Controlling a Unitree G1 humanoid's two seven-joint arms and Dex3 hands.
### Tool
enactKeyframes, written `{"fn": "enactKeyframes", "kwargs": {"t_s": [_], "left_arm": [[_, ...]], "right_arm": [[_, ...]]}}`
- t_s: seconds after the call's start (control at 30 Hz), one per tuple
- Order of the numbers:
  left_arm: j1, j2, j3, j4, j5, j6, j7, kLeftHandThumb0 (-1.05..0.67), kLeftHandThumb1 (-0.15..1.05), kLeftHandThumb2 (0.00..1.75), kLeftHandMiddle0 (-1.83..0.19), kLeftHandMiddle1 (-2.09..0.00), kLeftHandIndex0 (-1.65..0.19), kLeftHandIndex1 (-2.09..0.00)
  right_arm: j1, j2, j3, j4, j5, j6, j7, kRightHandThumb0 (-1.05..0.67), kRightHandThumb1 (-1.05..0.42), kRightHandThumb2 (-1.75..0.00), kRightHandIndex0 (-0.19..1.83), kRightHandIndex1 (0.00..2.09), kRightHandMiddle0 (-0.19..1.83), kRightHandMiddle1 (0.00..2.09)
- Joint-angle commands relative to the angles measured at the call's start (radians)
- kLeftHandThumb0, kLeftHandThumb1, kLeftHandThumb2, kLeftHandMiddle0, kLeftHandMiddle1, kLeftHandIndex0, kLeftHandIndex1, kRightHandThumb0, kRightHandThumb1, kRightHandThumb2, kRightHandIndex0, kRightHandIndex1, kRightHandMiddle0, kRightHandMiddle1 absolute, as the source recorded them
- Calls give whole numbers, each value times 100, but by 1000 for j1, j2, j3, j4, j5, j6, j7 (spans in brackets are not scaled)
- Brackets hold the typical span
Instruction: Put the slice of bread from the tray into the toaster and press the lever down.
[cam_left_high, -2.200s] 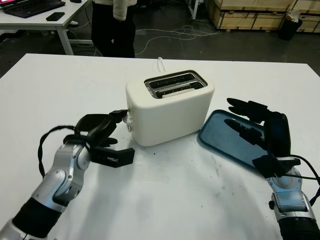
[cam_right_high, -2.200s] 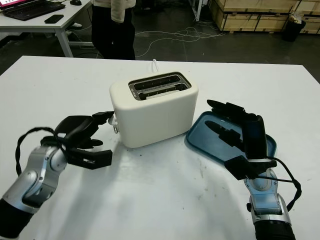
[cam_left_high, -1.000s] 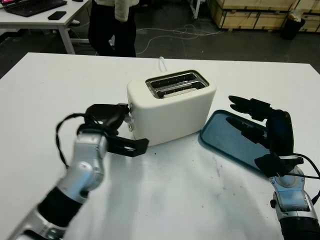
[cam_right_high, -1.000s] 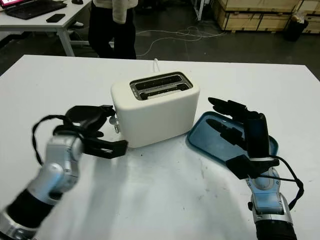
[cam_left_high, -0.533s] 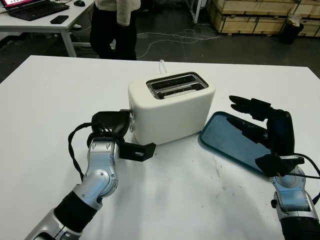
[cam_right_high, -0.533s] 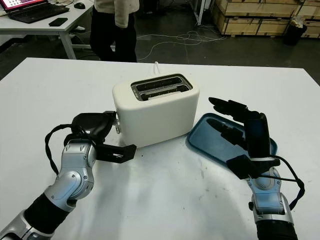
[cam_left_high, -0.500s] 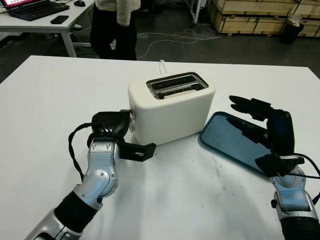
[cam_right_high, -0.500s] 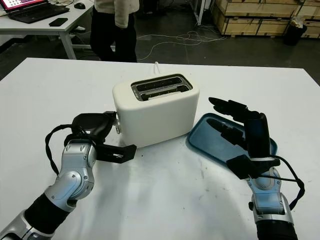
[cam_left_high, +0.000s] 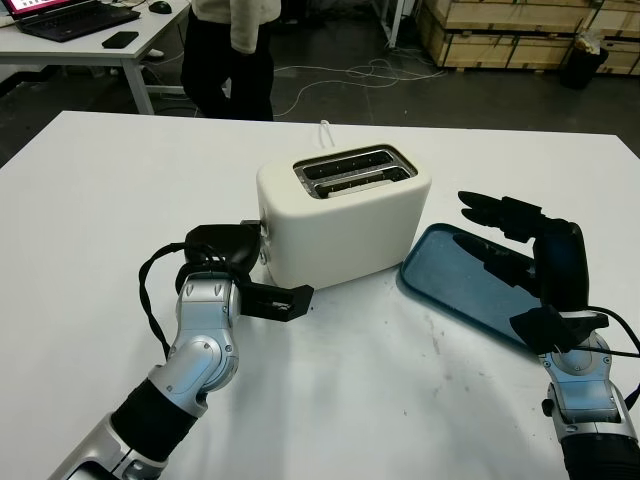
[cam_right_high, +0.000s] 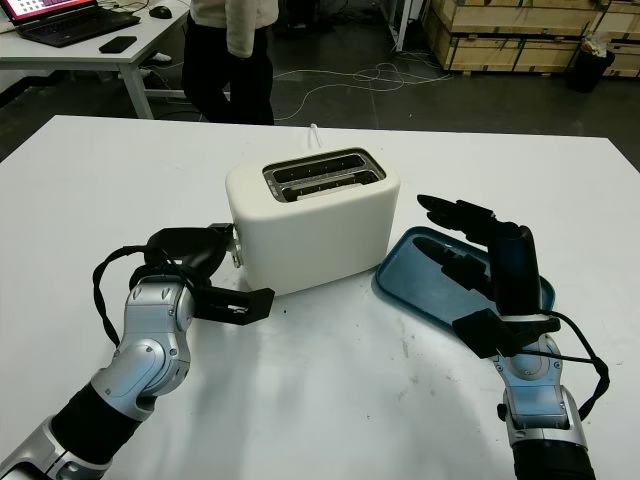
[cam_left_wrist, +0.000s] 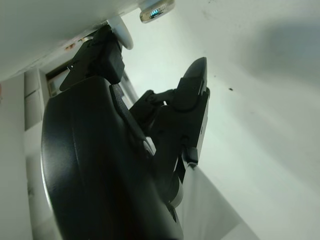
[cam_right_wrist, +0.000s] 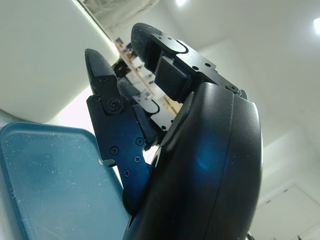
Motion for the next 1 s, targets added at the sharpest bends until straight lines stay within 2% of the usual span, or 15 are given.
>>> {"fn": "enactKeyframes", "kwargs": {"t_s": [0.0,0.03,0.1,0.17,0.27,0.3,0.33,0.43,0.53,0.67,0.73,0.97], "left_arm": [[62,-101,-127,56,-126,-145,-36,2,90,3,-97,-94,-101,-1],[62,-109,-120,65,-131,-138,-27,1,91,3,-98,-90,-101,-1],[51,-123,-92,84,-160,-135,-7,-6,92,3,-97,-97,-103,-1],[48,-104,-63,84,-188,-169,57,-15,92,21,-86,-102,-110,-4],[41,-59,-42,76,-195,-210,178,-27,92,32,-72,-110,-106,-3],[44,-53,-27,71,-210,-218,222,-29,92,30,-65,-130,-109,-5],[52,-48,-8,57,-226,-220,271,-29,92,28,-62,-139,-110,-6],[81,-33,60,31,-297,-270,436,-26,92,11,-66,-141,-113,-10],[100,-17,125,19,-373,-331,544,-23,91,5,-61,-134,-103,-6],[105,12,180,-8,-414,-358,596,-23,88,1,-52,-129,-94,-2],[102,28,197,-12,-426,-374,606,-22,86,0,-55,-130,-94,-2],[101,57,214,-42,-428,-373,587,-19,80,0,-60,-128,-95,-2]], "right_arm": [[-7,1,0,-17,4,10,5,-31,-83,0,106,0,95,0],[-6,1,0,-21,4,13,6,-31,-83,0,106,0,95,0],[-6,1,0,-21,5,14,7,-30,-82,0,106,0,95,0],[-6,0,0,-16,7,11,9,-30,-83,0,106,0,95,0],[-5,0,1,-15,2,12,7,-30,-82,0,106,0,95,0],[-5,0,1,-14,0,11,6,-30,-82,0,106,0,95,0],[-6,1,2,-11,1,5,5,-30,-82,0,106,0,95,0],[-5,3,3,-9,4,5,6,-29,-81,0,105,0,95,0],[-6,3,4,2,0,-2,3,-28,-81,0,106,0,95,0],[-8,6,5,15,4,-18,1,-27,-81,0,106,0,95,0],[-8,7,6,17,5,-18,1,-26,-81,0,106,0,95,0],[-8,9,8,20,6,-28,1,-25,-81,0,107,0,95,0]]}}
